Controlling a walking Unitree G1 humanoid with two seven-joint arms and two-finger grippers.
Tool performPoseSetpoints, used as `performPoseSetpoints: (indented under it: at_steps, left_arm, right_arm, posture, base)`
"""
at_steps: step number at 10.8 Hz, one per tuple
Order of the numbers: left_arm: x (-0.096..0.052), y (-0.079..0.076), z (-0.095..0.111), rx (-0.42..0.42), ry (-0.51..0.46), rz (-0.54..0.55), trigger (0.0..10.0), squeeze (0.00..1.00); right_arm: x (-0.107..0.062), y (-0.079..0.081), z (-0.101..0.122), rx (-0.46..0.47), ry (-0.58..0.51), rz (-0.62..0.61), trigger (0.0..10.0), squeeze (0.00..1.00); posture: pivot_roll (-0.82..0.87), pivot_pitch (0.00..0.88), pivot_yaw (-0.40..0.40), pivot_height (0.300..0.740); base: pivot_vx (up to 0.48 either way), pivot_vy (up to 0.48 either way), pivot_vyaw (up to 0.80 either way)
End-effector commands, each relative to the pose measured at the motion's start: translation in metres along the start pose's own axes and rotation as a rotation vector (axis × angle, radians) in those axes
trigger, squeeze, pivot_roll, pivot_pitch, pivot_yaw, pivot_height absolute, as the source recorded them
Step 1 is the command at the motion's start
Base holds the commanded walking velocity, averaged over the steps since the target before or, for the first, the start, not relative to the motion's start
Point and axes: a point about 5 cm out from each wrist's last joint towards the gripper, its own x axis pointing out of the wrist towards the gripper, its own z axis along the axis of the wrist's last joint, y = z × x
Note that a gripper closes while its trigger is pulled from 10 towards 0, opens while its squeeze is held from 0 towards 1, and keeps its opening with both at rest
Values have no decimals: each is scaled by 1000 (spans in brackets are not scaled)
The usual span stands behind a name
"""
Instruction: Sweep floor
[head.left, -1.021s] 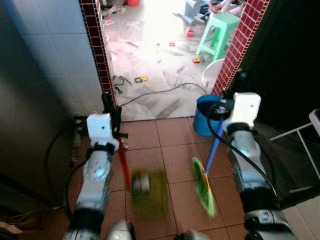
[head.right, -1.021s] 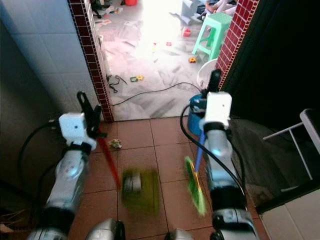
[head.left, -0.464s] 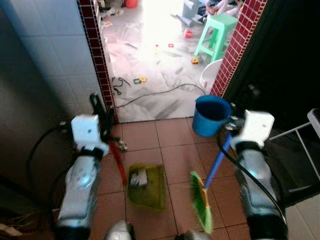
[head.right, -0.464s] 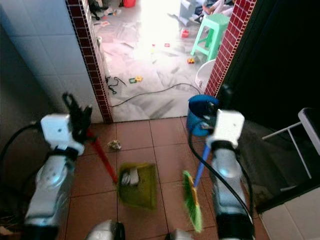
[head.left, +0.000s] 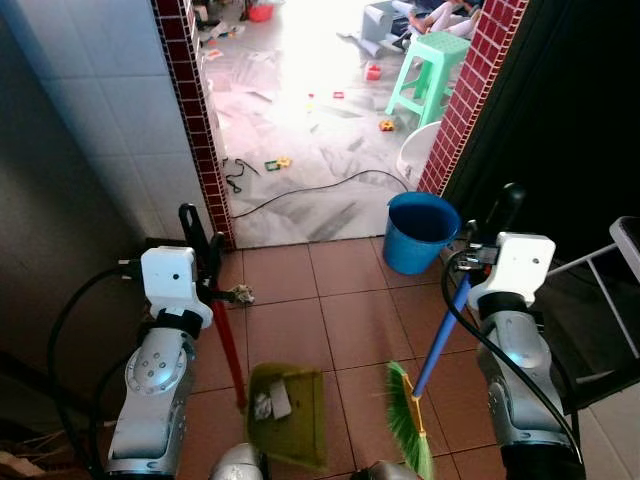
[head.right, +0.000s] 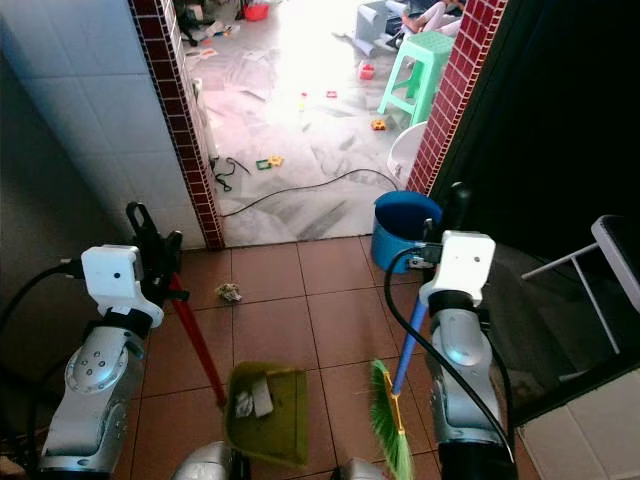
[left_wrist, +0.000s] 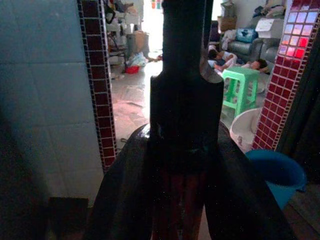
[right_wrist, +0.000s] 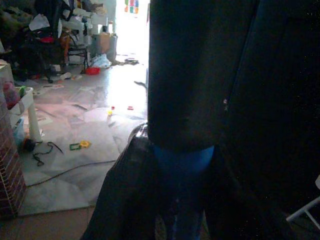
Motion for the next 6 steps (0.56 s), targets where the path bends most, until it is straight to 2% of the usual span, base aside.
performPoseSetpoints:
  at_steps: [1,4,6]
  left_arm:
    - [3,0,18,-12,-67,-8,10000,0]
    - [-2,-4,20,-32,-41,-30,10000,0]
    - [-5,-7,16,-61,-13,-42,10000,0]
  right_arm:
    - [4,3,15,-9,-61,17,10000,0]
    - [3,-2,19,-14,-50,3,10000,0]
    - [6,-12,16,-46,-34,-27,10000,0]
  posture:
    - [-61,0,14,740]
    - [-47,0,-6,740]
    - [-46,0,-6,740]
  base:
    - [0,0,0]
    - [0,0,0]
    - [0,-319,0]
